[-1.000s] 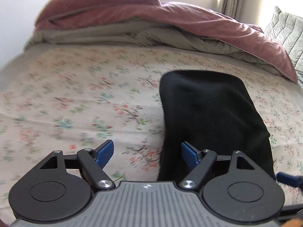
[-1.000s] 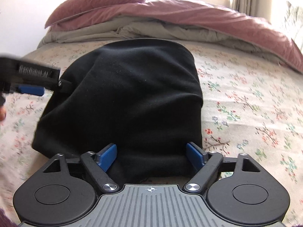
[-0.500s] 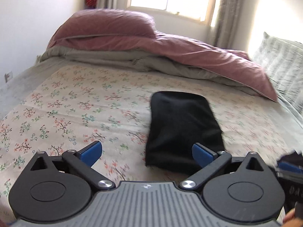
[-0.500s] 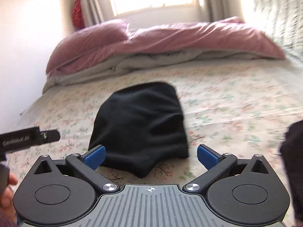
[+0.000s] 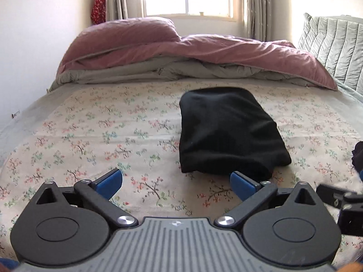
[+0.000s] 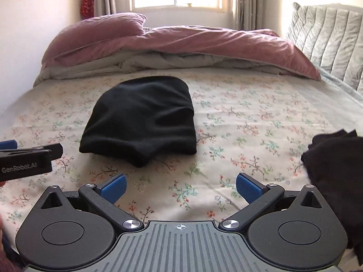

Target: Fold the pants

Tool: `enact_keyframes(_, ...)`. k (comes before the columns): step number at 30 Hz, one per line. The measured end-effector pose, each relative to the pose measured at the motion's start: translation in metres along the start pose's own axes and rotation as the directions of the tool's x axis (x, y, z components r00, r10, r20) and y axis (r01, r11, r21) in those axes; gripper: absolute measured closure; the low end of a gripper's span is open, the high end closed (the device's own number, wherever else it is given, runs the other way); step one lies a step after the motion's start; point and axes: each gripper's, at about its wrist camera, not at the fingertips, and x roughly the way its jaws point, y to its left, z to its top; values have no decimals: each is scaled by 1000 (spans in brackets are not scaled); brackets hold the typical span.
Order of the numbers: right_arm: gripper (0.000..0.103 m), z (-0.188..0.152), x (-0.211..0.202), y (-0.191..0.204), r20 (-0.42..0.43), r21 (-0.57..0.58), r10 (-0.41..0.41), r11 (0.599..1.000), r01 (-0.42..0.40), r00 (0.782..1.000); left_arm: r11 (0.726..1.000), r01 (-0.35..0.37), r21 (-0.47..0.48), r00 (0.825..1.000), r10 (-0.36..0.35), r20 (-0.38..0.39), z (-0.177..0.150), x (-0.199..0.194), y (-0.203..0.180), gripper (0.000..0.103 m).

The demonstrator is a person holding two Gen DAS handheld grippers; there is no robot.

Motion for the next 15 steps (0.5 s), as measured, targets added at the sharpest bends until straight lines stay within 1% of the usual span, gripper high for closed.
enact_keyframes(3, 0, -2, 2, 0, 23, 10, 30, 999, -31, 999, 1000, 6, -9, 1000, -6, -21, -6, 2, 0, 0)
enact_keyframes(4, 0, -3, 5, -1, 21, 14, 43, 999, -44, 999, 1000, 10, -12, 1000, -10, -28, -7, 2, 0, 0)
enact_keyframes(5, 0, -5, 9, -1, 2, 17, 45, 999, -45, 999, 1000, 13, -13, 999, -13, -33, -7, 2, 0, 0)
enact_keyframes(6, 0, -5, 13, 0, -19, 19, 37, 999, -36, 999, 1000, 14, -14, 999, -15, -34, -9, -1, -1, 0)
enact_keyframes(11, 0, -9, 17, 4, -21, 0, 31, 1000, -31, 999, 999, 28, -16, 998, -28, -52, -12, 4, -2, 0)
enact_keyframes(15, 0, -11, 23, 2, -33, 5, 17, 1000, -17, 999, 996, 65, -61, 994, -70, -89, -14, 9, 0, 0)
